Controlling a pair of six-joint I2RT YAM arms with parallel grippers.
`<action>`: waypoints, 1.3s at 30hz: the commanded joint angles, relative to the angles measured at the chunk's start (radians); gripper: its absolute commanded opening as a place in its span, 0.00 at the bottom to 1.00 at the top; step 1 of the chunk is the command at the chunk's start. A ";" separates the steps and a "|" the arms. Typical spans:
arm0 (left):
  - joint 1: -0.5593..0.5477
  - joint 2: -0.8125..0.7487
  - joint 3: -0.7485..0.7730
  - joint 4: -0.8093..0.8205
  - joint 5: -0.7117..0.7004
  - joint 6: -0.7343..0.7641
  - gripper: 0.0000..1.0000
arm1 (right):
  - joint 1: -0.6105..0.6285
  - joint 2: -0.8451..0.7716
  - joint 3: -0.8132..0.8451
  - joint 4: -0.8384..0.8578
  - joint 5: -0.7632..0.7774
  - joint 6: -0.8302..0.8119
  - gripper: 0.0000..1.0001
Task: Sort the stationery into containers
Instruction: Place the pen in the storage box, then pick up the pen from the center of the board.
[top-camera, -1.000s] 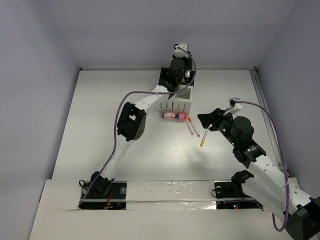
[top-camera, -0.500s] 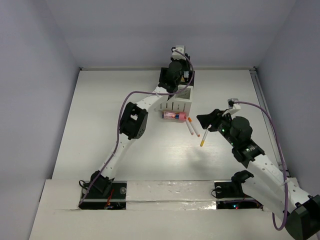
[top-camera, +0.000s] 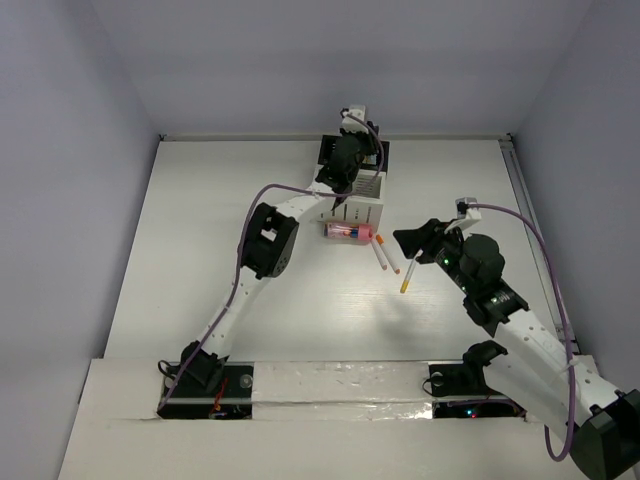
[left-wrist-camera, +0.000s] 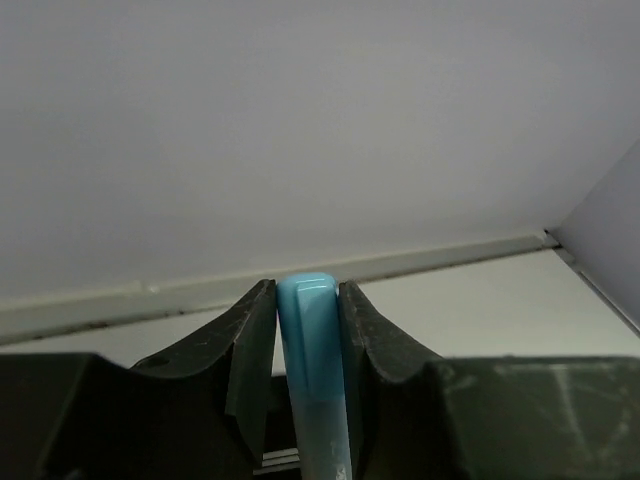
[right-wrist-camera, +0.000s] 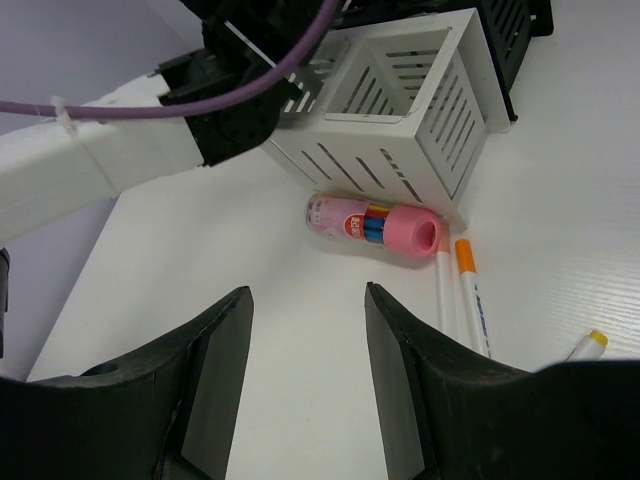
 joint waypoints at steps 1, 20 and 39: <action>0.002 -0.095 -0.077 0.092 0.017 -0.005 0.24 | 0.004 -0.016 0.000 0.054 0.016 -0.010 0.55; -0.061 -0.503 -0.351 0.070 -0.022 0.095 0.71 | 0.004 -0.022 0.016 0.000 0.089 -0.015 0.55; -0.420 -0.799 -1.031 -0.191 -0.034 -0.056 0.48 | 0.004 -0.499 0.046 -0.203 0.410 -0.050 0.55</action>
